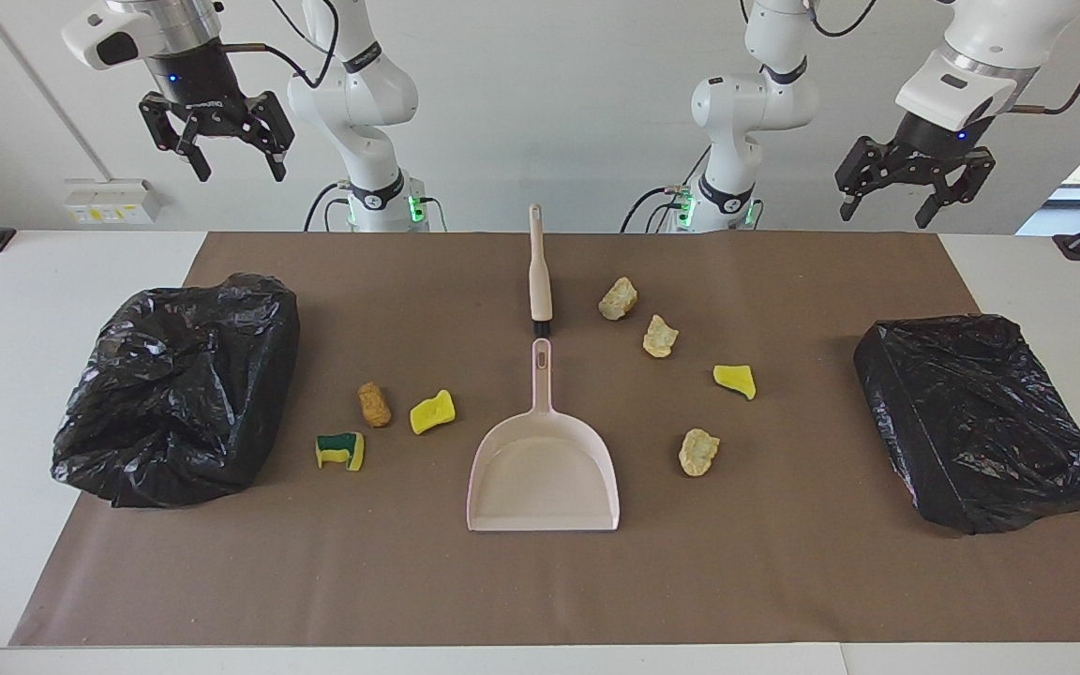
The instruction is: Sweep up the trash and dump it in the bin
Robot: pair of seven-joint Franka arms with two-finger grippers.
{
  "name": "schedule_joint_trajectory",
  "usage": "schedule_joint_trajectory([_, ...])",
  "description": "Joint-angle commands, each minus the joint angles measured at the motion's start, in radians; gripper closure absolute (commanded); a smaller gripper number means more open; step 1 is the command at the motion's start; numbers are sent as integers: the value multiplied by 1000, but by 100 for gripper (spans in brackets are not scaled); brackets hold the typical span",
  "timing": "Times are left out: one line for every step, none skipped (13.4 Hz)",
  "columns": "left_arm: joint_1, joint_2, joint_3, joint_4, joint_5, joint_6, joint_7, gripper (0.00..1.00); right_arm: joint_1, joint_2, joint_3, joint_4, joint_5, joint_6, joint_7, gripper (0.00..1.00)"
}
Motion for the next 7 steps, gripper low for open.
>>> schedule_joint_trajectory([3, -27, 0, -32, 13, -1, -10, 0, -13, -14, 3, -14, -4, -11, -34, 0])
schedule_joint_trajectory([3, -25, 0, -30, 13, -1, -10, 0, -13, -16, 3, -14, -4, -11, -34, 0])
schedule_joint_trajectory([3, -27, 0, -28, 13, 1, -10, 0, -13, -16, 5, -14, -4, -11, -31, 0])
schedule_joint_trajectory([3, -27, 1, -30, 13, -1, -9, 0, -13, -16, 5, -15, -4, -11, -31, 0])
schedule_joint_trajectory([3, -27, 1, -30, 13, -2, -9, 0, -13, -17, 5, -17, -4, -11, -28, 0])
schedule_joint_trajectory([3, -27, 1, -28, 13, -5, -10, 0, -15, -14, 5, -14, -1, -10, -31, 0])
schedule_joint_trajectory([3, -27, 1, -28, 11, -7, -12, 0, -15, -13, 5, -6, 10, -8, -34, 0])
